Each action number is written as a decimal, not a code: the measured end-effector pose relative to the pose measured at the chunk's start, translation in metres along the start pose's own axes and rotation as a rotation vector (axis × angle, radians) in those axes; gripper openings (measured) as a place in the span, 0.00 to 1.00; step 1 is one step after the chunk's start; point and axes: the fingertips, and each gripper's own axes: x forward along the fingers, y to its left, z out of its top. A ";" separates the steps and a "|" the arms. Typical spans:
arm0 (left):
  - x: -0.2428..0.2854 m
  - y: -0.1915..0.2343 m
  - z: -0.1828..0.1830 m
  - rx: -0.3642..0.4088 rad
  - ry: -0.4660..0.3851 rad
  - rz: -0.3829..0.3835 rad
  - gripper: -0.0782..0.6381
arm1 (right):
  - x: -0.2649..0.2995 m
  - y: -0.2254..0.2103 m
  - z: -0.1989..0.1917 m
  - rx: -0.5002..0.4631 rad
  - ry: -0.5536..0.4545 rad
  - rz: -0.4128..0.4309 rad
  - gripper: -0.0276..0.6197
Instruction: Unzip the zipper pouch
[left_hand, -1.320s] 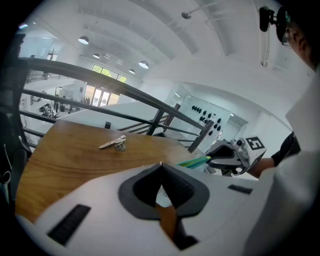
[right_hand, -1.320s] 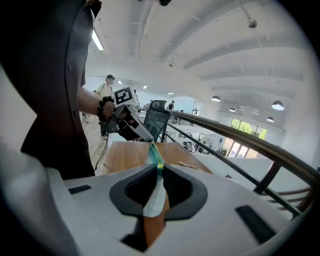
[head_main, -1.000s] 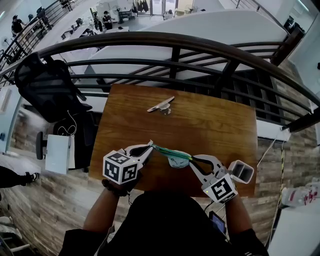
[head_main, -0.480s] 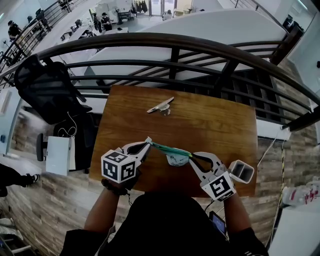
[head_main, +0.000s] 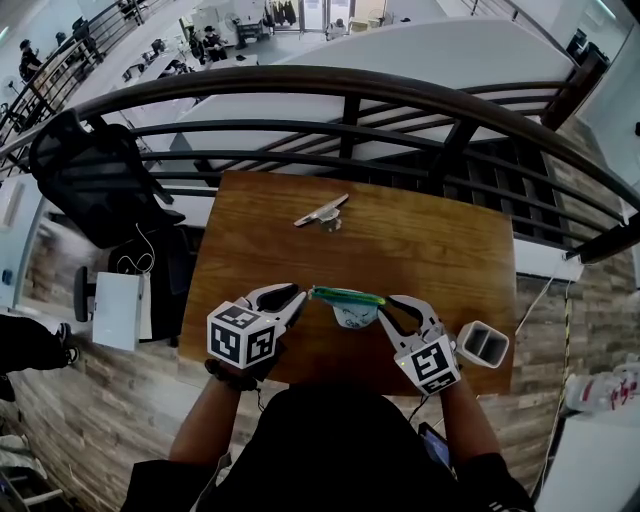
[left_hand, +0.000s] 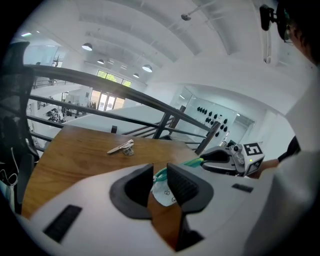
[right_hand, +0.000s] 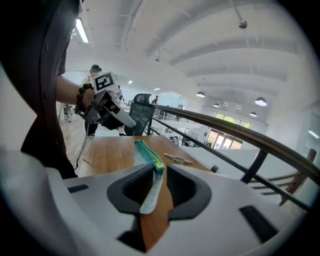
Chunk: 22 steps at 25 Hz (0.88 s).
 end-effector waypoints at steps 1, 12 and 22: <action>0.000 -0.001 -0.002 -0.002 0.006 -0.006 0.25 | -0.001 -0.004 -0.002 0.024 0.000 -0.008 0.18; -0.001 0.001 -0.012 -0.073 -0.013 0.014 0.26 | -0.017 -0.046 -0.041 0.145 0.100 -0.184 0.18; 0.002 -0.014 -0.012 -0.094 -0.053 0.028 0.26 | -0.049 -0.088 -0.049 0.284 0.038 -0.291 0.16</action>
